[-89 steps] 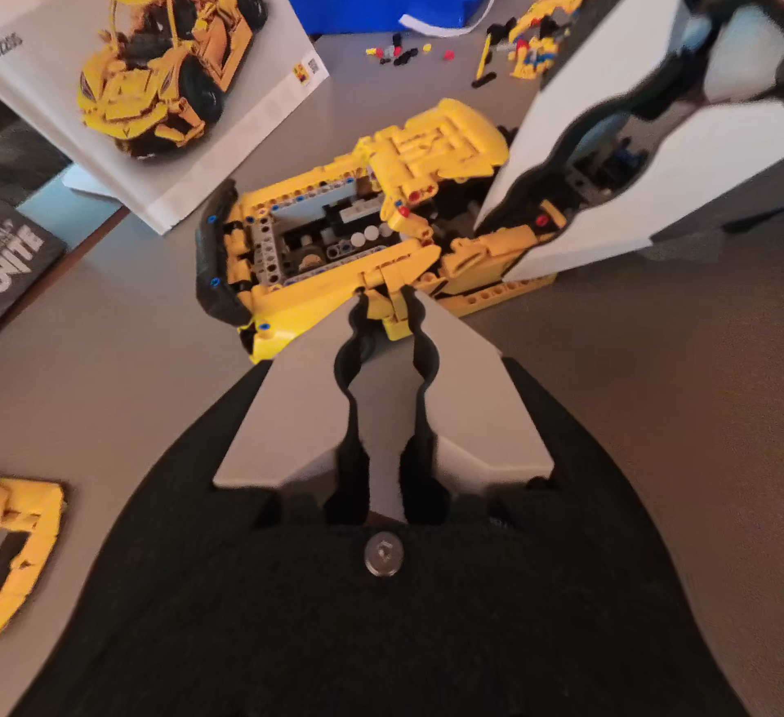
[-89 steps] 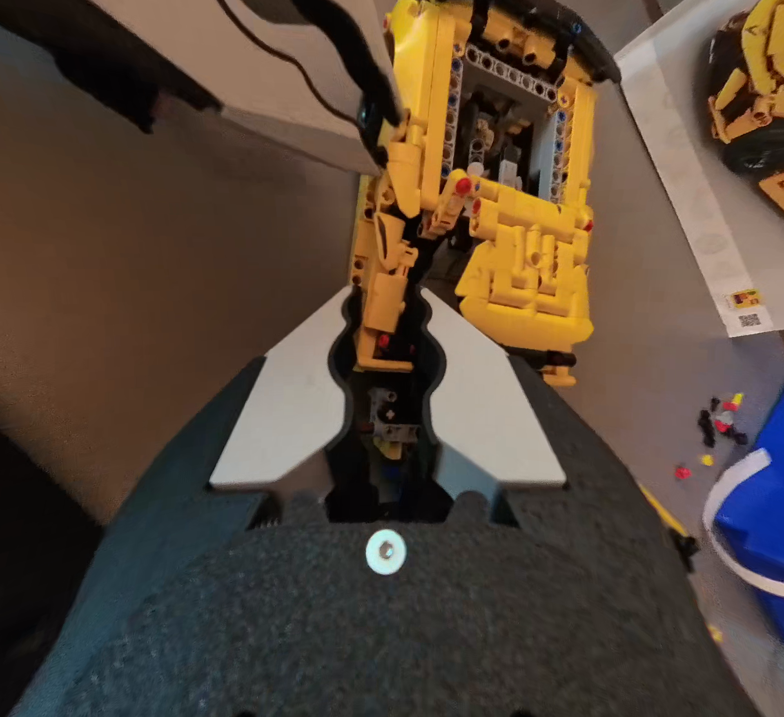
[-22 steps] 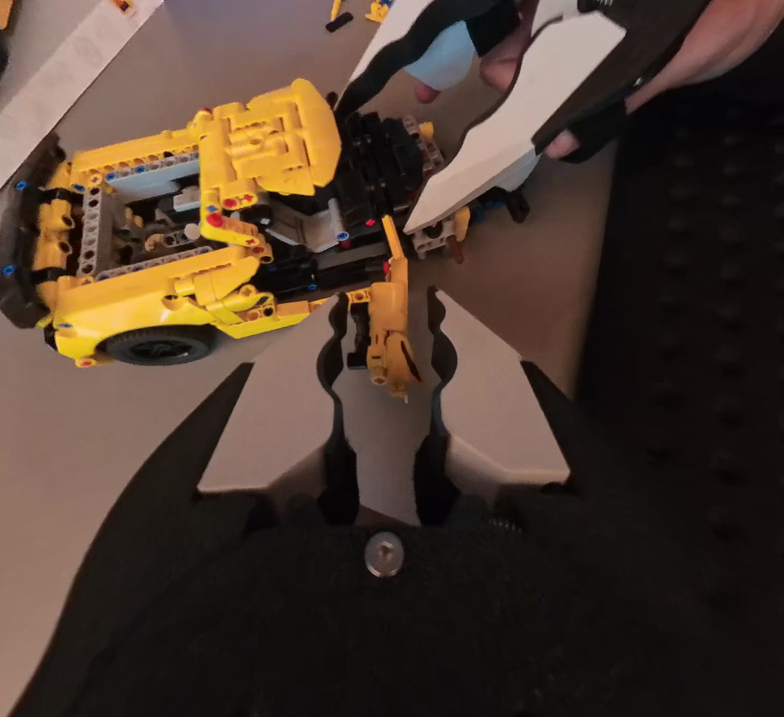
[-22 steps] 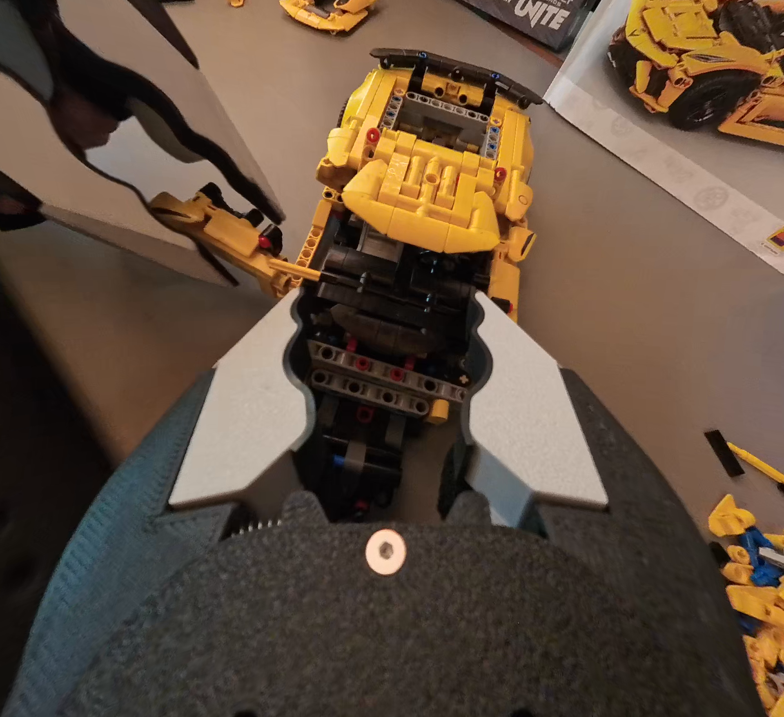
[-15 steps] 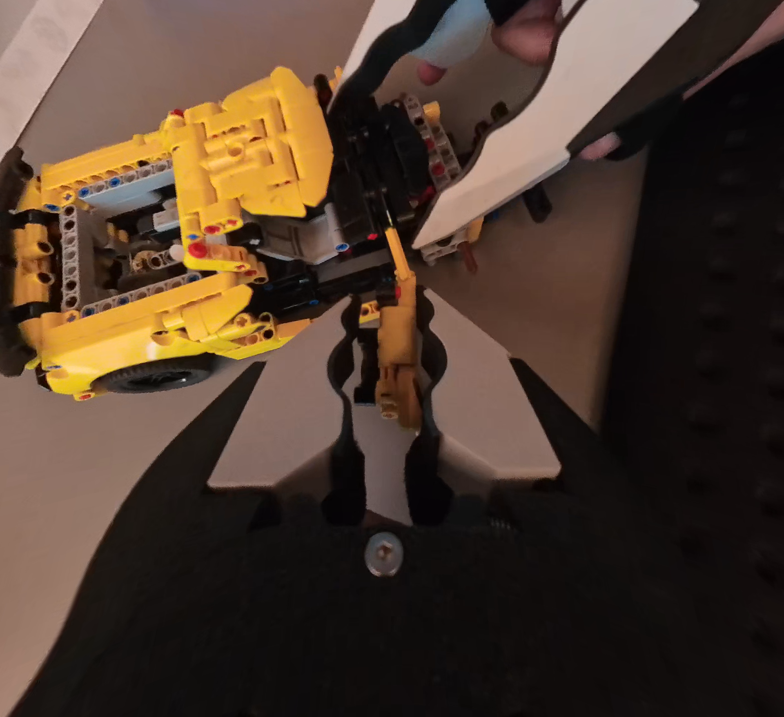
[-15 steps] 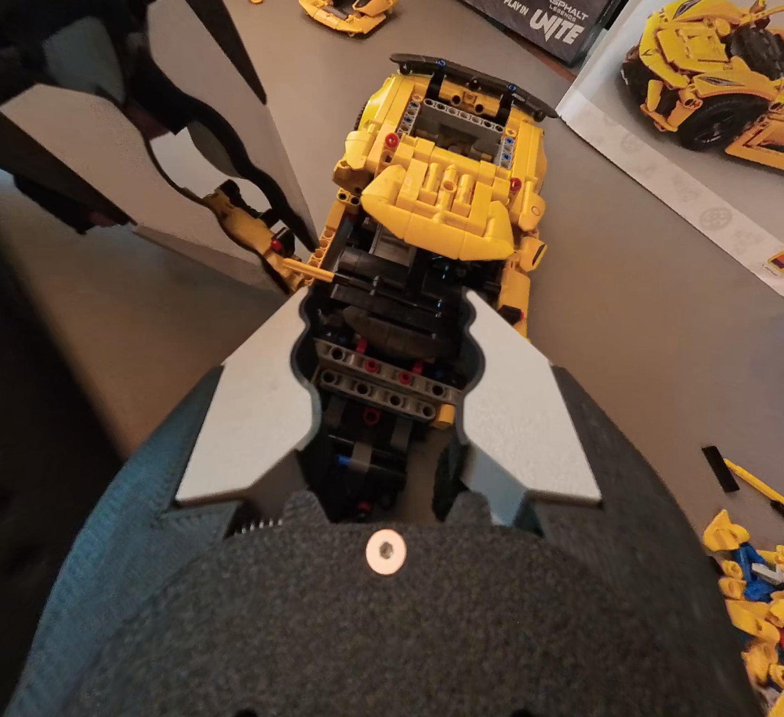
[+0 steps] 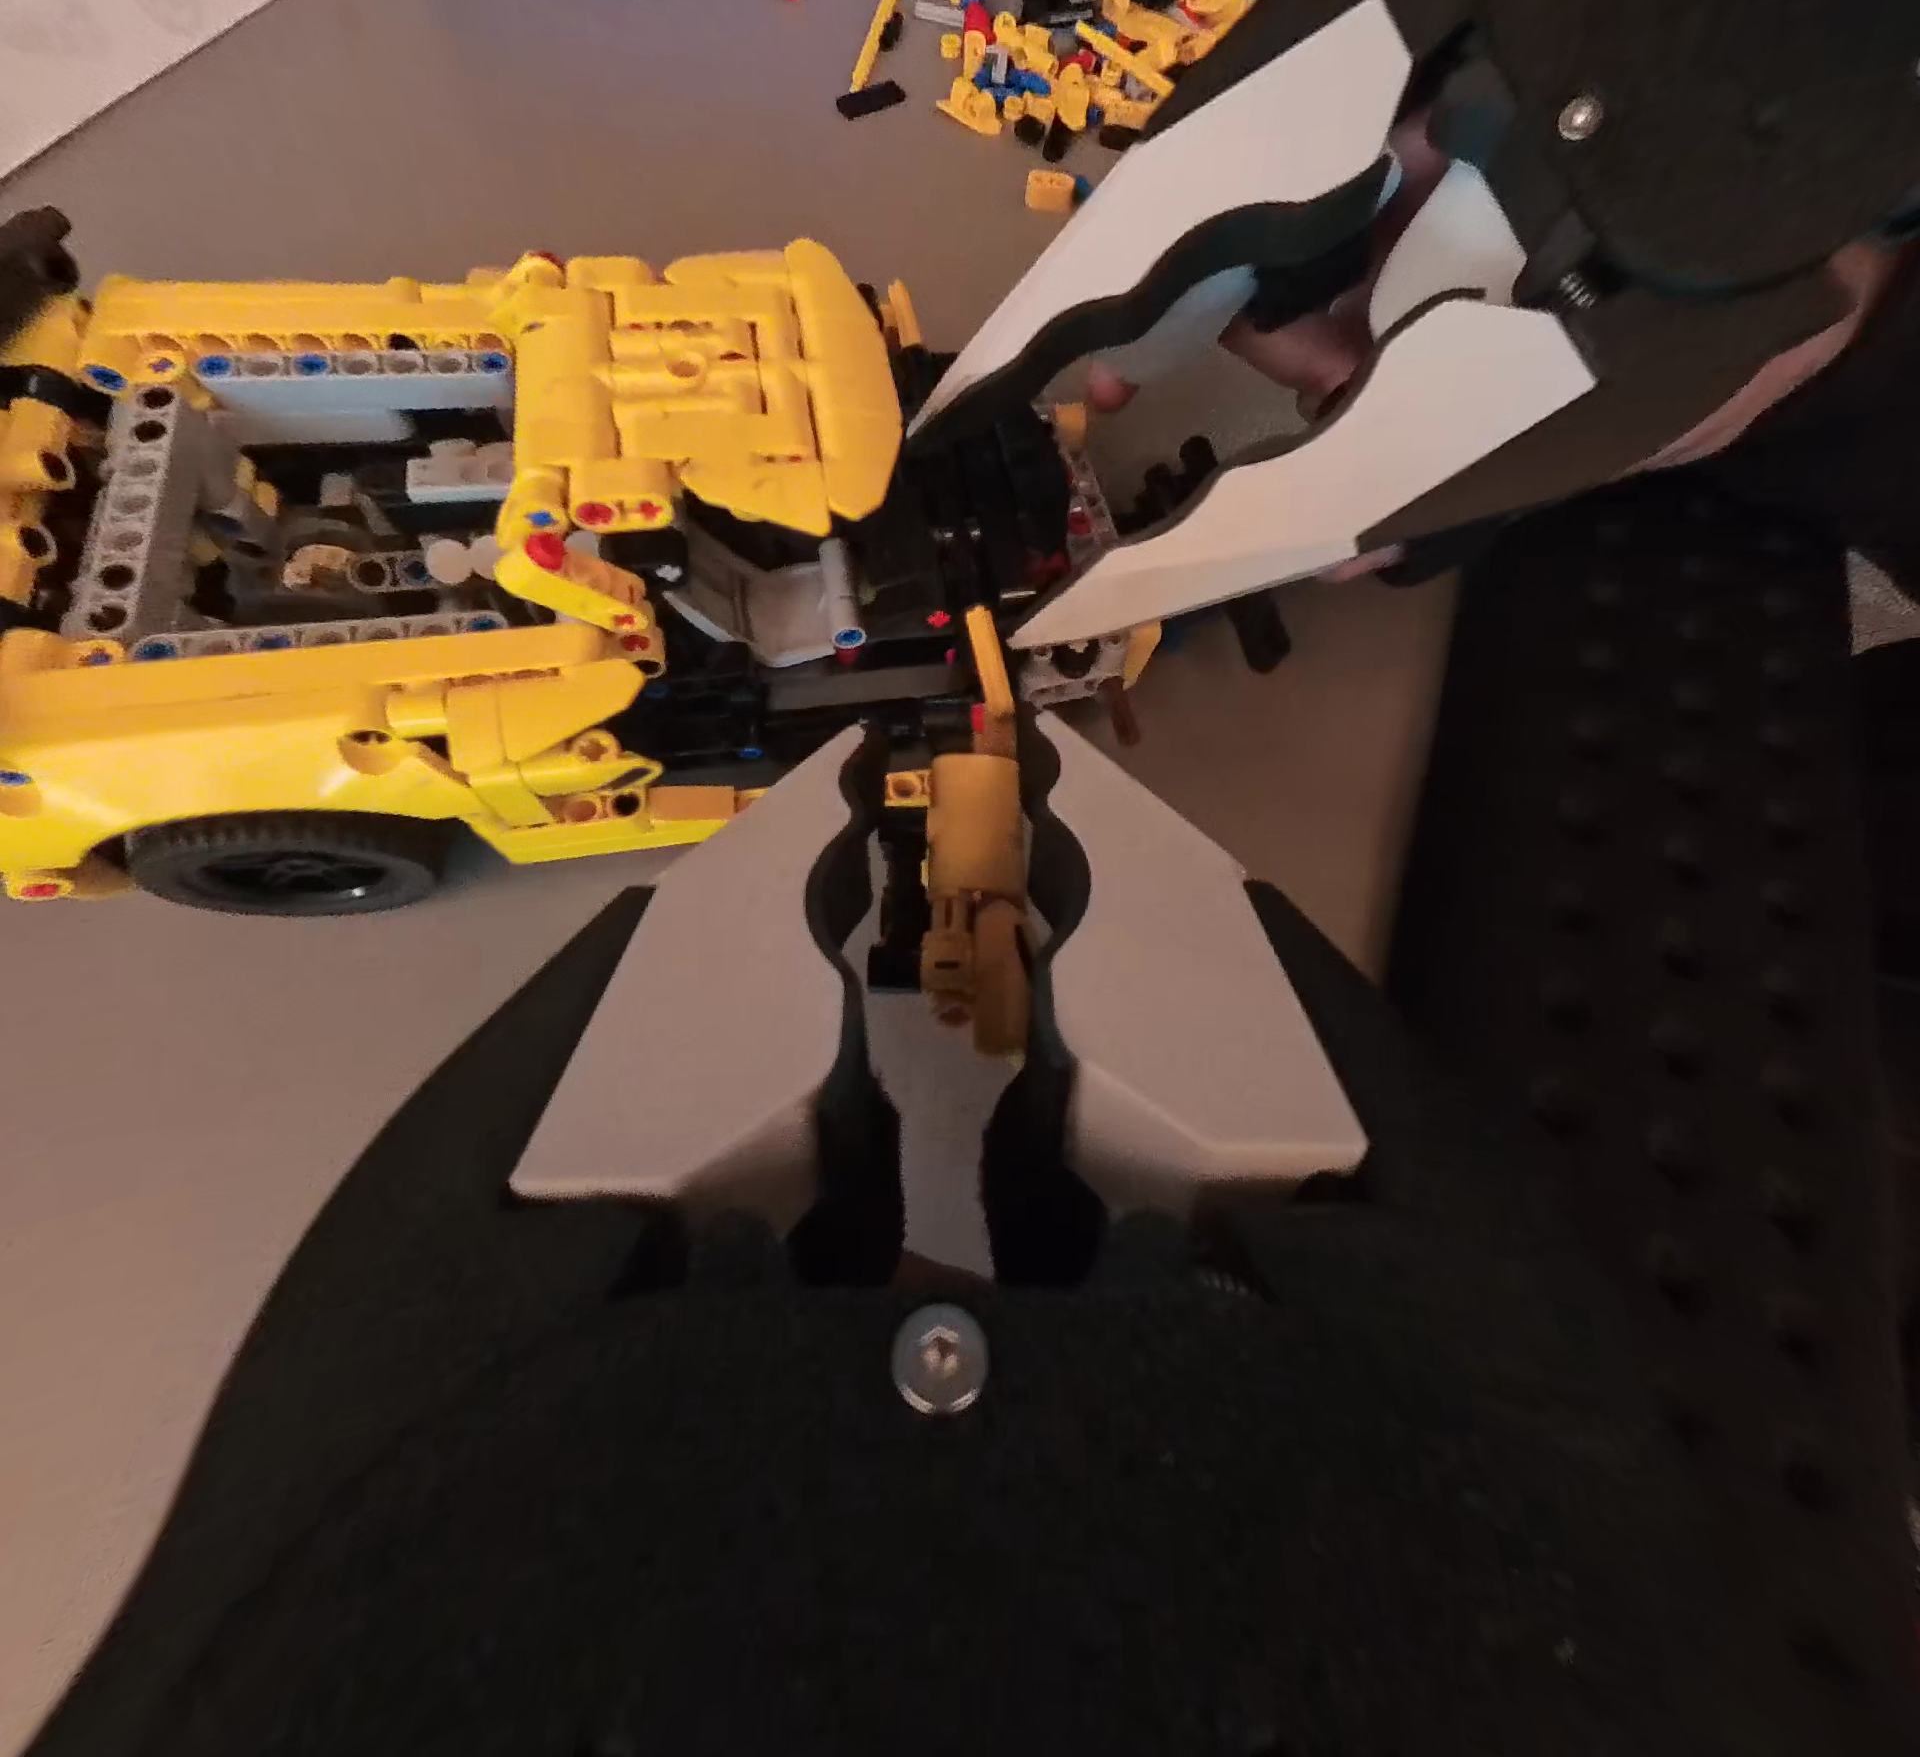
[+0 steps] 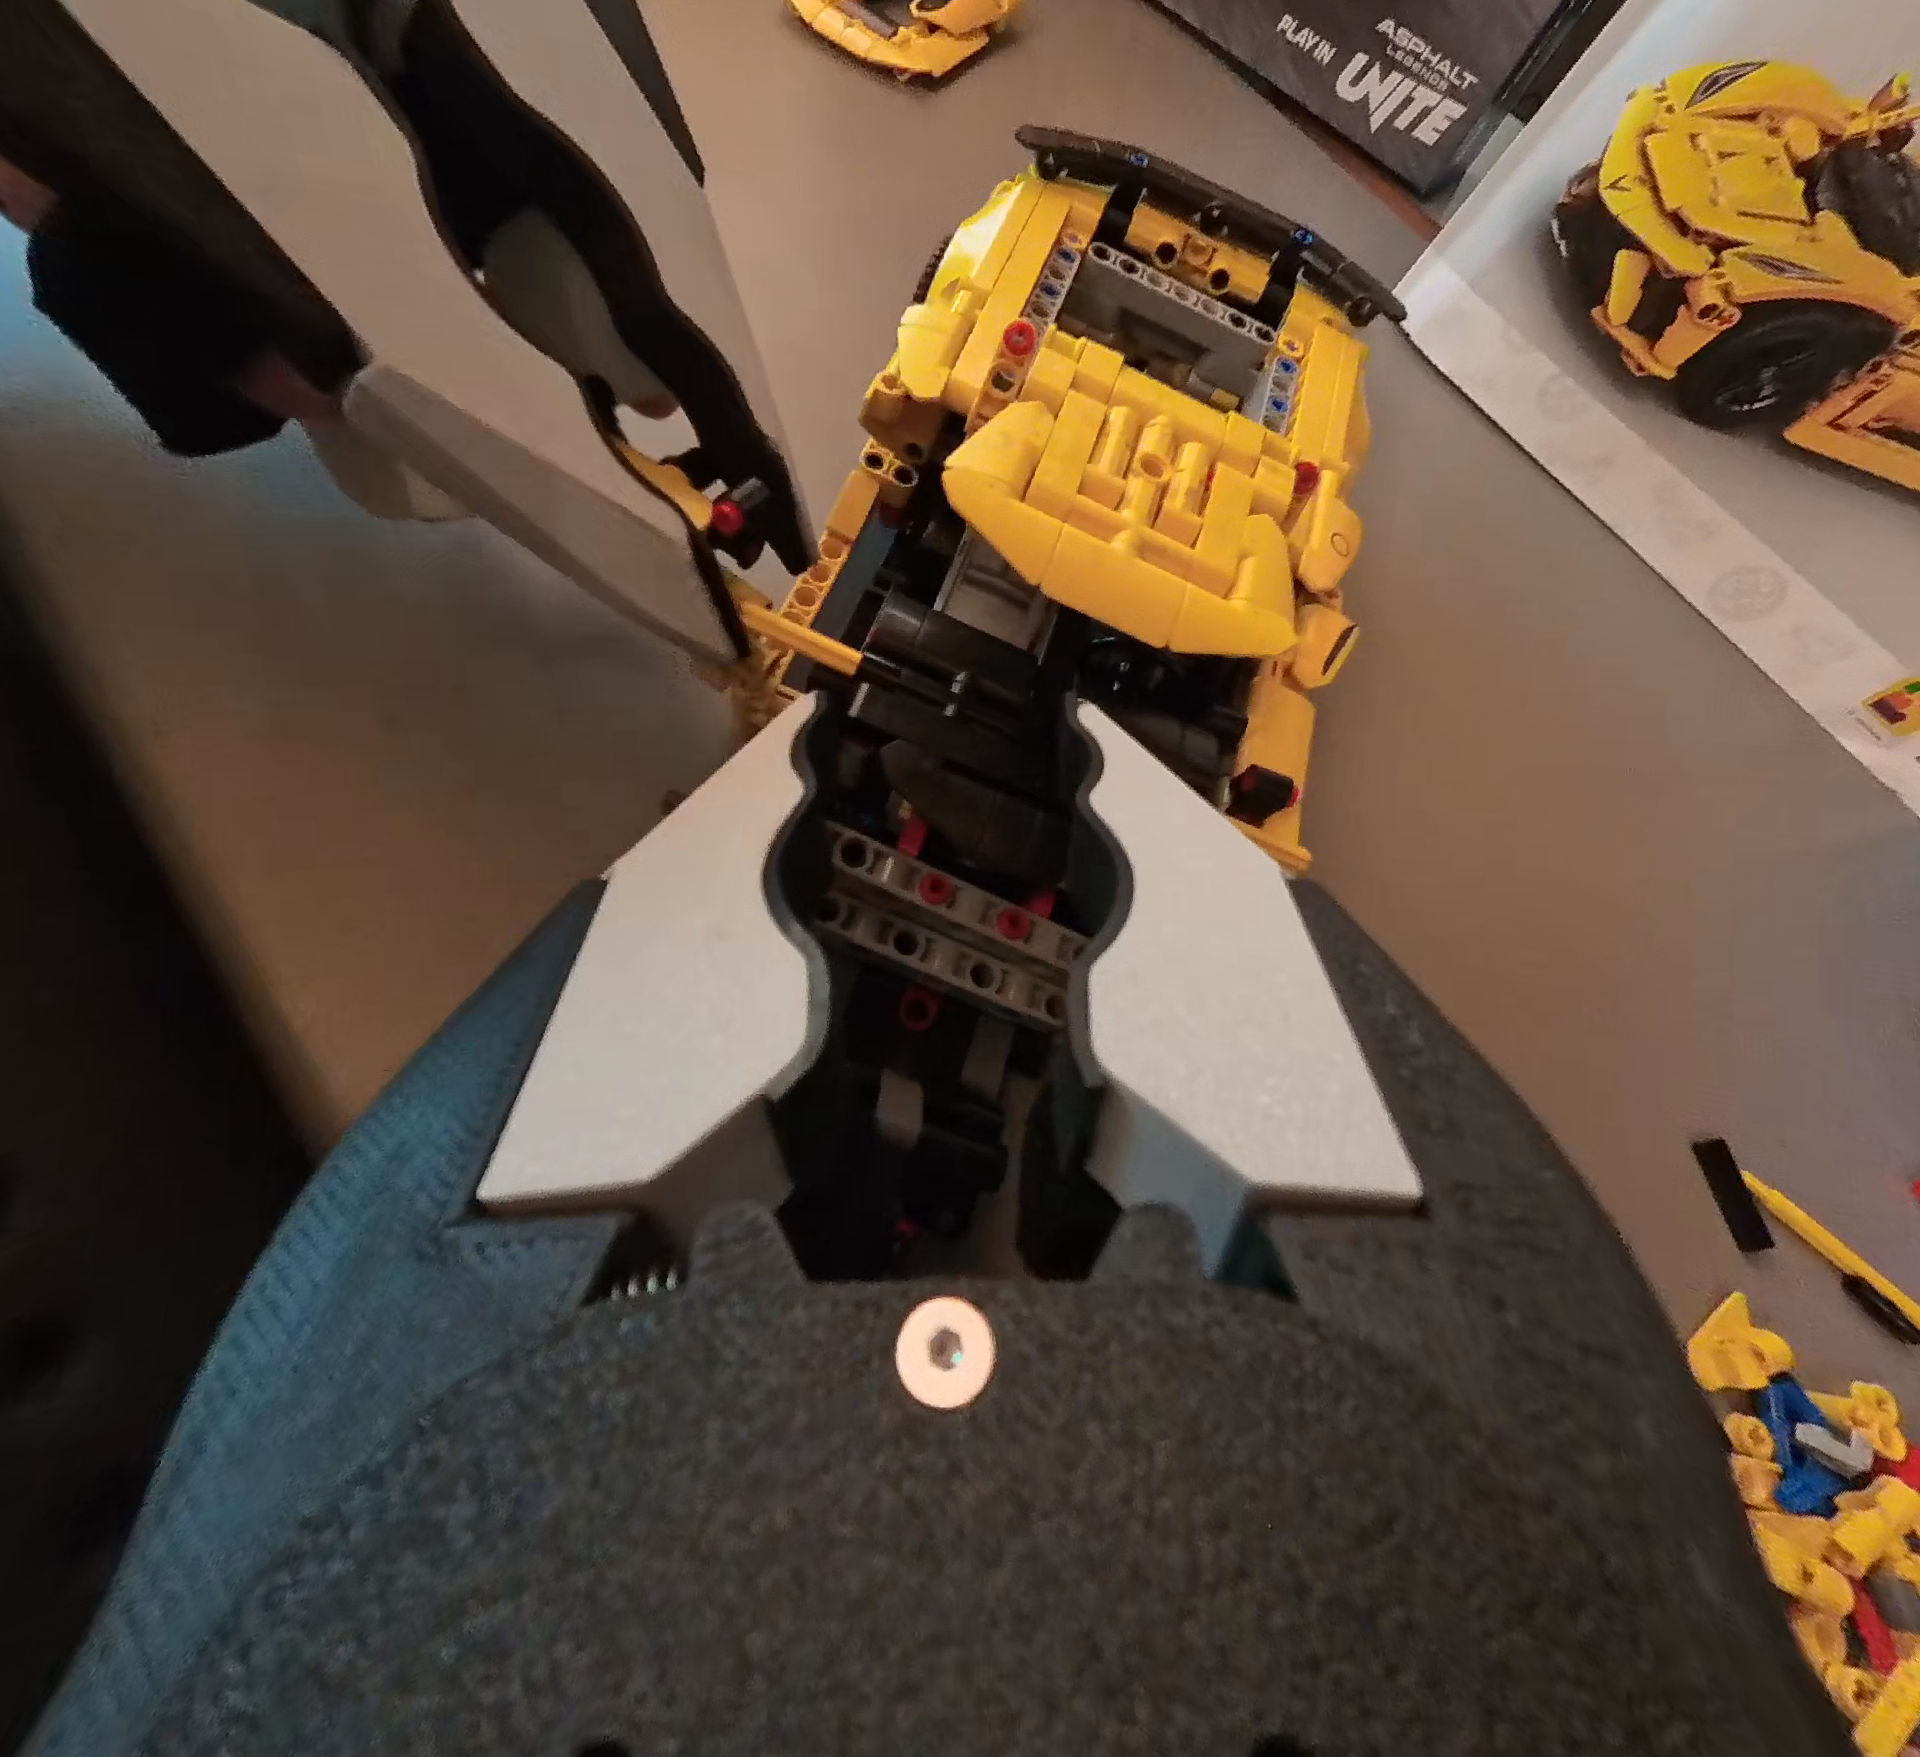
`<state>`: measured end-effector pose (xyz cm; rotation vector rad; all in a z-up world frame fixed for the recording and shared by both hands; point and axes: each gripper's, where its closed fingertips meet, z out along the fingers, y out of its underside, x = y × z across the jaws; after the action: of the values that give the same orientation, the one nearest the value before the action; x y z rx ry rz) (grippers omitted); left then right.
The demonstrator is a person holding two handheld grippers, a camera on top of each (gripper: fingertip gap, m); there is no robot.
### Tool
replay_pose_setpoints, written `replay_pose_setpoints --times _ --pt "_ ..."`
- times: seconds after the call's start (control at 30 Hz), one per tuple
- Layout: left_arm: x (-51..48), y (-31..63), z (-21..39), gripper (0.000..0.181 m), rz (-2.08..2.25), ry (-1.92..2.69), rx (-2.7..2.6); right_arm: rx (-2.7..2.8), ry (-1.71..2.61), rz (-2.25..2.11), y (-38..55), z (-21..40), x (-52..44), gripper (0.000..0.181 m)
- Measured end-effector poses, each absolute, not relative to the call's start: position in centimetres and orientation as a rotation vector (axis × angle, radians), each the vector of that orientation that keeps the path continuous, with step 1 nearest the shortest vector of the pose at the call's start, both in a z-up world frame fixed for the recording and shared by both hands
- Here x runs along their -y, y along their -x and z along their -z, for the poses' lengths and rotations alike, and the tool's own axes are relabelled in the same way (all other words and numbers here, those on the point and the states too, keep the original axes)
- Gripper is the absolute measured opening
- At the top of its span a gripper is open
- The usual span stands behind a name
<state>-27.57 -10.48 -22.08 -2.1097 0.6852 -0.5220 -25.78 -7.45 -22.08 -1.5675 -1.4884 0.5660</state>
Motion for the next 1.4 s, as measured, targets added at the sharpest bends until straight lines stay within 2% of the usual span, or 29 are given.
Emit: replay_pose_setpoints --times 0.1,0.3,0.47,0.5,0.57,0.6,0.63,0.7,0.87,1.0,1.07,1.4 --pt "10.8 27.7 22.5 0.024 0.482 2.109 -0.749 1.483 1.568 -0.597 25.9 22.0 7.5 0.042" --pt "11.3 28.2 23.8 0.028 0.128 2.091 -1.054 1.472 1.569 -0.654 25.9 21.9 7.7 0.042" --pt "11.5 27.1 20.4 0.036 0.166 2.025 -1.061 1.467 1.572 -0.658 25.9 21.9 7.7 0.042" --pt "11.8 26.8 19.9 0.035 0.205 2.024 -1.081 1.466 1.573 -0.658 25.9 21.9 7.7 0.042" --pt "12.3 26.4 19.7 0.009 0.231 2.041 -1.200 1.464 1.575 -0.664 25.9 21.9 7.7 0.042" --pt "12.2 26.5 20.0 0.002 0.213 2.069 -1.259 1.463 1.575 -0.667 25.9 21.9 7.7 0.042" --pt "12.0 26.8 20.4 0.004 0.201 2.118 -1.301 1.463 1.575 -0.668 25.9 21.9 7.7 0.042" --pt "11.7 26.8 20.9 0.021 0.256 2.237 -1.344 1.462 1.575 -0.669 25.9 21.9 7.7 0.042" --pt "11.0 27.7 22.2 0.027 0.206 2.424 -1.444 1.459 1.576 -0.680 25.9 21.9 7.7 0.042" --pt "11.5 27.7 23.6 0.023 0.125 2.513 -1.555 1.462 1.575 -0.679 25.9 21.9 7.7 0.042" --pt "11.4 27.4 24.1 0.015 0.086 2.526 -1.581 1.462 1.575 -0.681 25.9 21.9 7.7 0.042" --pt "11.0 27.0 23.1 0.006 0.223 2.644 -1.245 1.482 1.574 -0.622 25.8 22.1 7.3 0.041"
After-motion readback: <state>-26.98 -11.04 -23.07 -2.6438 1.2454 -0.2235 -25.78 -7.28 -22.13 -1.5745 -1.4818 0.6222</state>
